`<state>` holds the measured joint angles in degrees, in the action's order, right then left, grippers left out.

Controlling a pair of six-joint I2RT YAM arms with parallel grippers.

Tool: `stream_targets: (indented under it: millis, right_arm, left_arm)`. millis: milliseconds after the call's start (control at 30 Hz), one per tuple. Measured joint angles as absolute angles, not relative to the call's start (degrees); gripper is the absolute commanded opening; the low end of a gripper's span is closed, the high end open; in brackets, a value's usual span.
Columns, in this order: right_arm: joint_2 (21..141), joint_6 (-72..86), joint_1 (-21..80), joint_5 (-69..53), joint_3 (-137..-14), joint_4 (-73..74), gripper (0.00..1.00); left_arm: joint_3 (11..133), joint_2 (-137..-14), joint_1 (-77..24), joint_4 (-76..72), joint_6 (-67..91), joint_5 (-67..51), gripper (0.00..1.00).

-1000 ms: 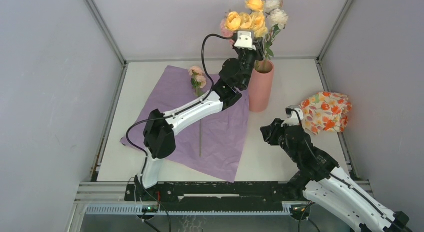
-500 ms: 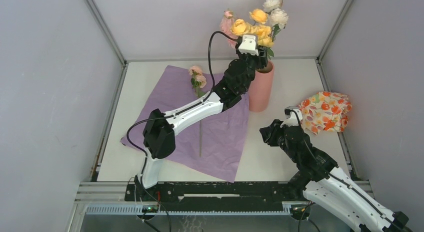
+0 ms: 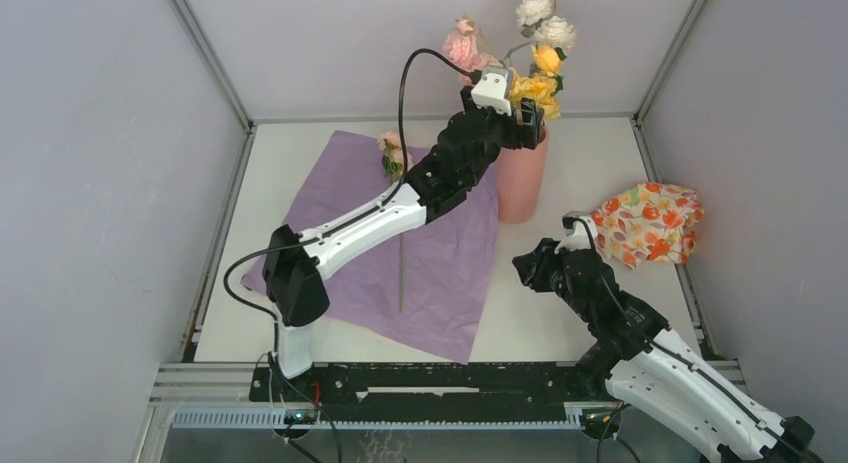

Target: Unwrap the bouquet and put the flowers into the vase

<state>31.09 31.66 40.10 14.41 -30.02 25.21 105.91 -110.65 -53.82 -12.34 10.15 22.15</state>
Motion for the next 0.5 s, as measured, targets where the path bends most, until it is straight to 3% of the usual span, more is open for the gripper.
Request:
stream_targets:
  millis: [267,500]
  right_arm:
    - [31.27,32.45,40.01,12.91,-30.02,24.75,0.38]
    - [33.61,32.69,39.88,10.35,-30.02,22.13,0.38]
  left_arm:
    - [104.75,-106.76,-53.82,-7.70,11.81,18.33,0.85]
    - [94.04,-95.48,-53.82,-6.22,12.71,18.31,0.85]
